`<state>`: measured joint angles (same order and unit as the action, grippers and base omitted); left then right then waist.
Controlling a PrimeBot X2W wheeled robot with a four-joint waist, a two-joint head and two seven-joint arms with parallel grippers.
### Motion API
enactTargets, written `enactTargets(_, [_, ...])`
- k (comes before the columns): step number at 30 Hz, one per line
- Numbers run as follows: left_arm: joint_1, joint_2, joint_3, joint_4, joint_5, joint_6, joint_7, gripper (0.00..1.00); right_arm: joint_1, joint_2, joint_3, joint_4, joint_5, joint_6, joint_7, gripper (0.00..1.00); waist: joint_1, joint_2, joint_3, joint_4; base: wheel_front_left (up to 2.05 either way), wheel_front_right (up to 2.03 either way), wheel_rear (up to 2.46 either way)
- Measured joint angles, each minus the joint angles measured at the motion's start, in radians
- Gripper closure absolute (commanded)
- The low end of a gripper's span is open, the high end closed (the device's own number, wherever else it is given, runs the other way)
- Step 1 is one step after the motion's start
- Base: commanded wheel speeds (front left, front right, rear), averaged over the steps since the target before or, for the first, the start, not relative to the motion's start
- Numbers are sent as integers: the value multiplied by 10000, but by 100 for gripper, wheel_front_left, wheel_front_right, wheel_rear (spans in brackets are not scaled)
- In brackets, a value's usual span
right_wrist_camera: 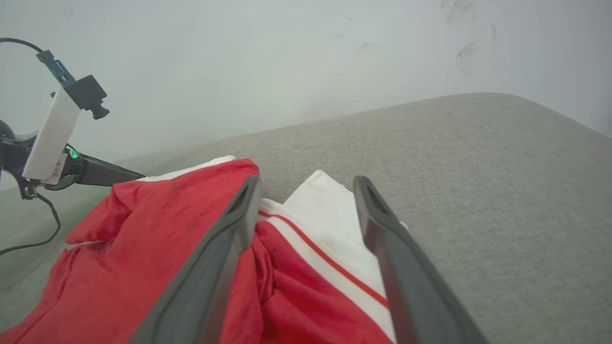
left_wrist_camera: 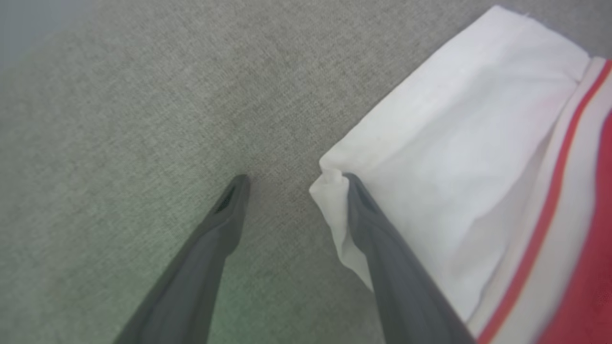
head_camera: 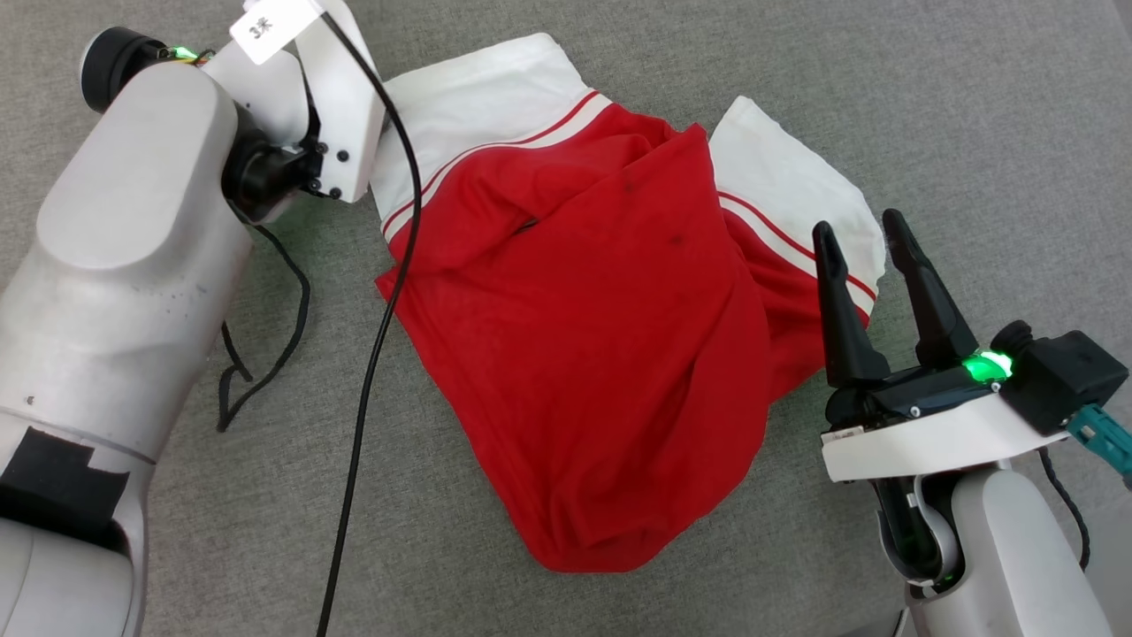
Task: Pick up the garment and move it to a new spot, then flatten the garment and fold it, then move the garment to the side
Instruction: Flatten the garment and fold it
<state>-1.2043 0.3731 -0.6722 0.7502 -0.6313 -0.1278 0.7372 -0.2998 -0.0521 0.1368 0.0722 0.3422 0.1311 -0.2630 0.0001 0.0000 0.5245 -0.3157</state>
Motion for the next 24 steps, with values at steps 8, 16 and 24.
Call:
enactTargets(8, [60,412,-928,-658,-1080,-13,-58,100,-12,0,-236,4,104,0,-2,0,0,0,-15,32,0,0,0])
enactTargets(16, [-17,479,-773,-633,-1603,-31,-2376,100,-6,4,-500,199,-81,0,-2,0,0,0,-446,340,0,0,0])
enactTargets(24, [194,993,-685,-1555,-2462,-31,-4485,100,258,6,-968,410,-347,0,-4,0,-1,0,-1307,1013,0,0,0])
